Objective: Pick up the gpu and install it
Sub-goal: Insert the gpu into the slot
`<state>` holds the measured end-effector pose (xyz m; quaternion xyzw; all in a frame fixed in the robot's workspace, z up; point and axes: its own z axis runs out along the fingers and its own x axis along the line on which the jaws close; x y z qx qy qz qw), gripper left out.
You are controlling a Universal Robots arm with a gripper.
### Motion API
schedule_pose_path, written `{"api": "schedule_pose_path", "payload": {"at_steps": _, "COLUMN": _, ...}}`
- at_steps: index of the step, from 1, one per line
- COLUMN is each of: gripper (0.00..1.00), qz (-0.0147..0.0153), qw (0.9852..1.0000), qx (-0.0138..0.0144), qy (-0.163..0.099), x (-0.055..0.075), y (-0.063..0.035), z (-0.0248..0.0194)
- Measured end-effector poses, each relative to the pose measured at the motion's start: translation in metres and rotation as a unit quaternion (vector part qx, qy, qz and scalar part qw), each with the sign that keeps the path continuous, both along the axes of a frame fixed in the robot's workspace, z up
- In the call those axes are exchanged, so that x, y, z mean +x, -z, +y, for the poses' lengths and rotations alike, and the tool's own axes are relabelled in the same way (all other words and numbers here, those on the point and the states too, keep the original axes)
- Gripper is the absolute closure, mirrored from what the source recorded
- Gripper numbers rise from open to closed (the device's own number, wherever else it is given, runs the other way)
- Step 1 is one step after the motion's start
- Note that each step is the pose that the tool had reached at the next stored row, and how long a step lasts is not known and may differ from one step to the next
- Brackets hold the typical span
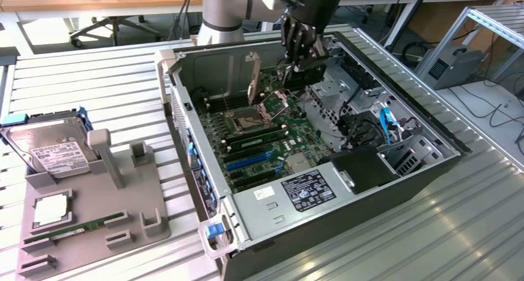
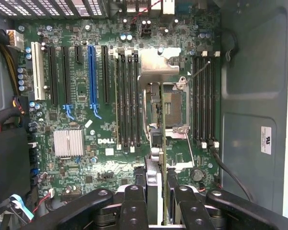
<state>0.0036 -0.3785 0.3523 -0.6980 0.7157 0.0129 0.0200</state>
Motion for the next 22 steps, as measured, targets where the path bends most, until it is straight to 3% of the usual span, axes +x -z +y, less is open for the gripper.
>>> {"api": "schedule_pose_path", "payload": {"at_steps": 22, "gripper": 0.73, "qz": 0.0000, "qw": 1.0000, "qx": 0.0000, "qy": 0.000, "x": -0.0050, "y": 0.0005, "z": -0.0017}}
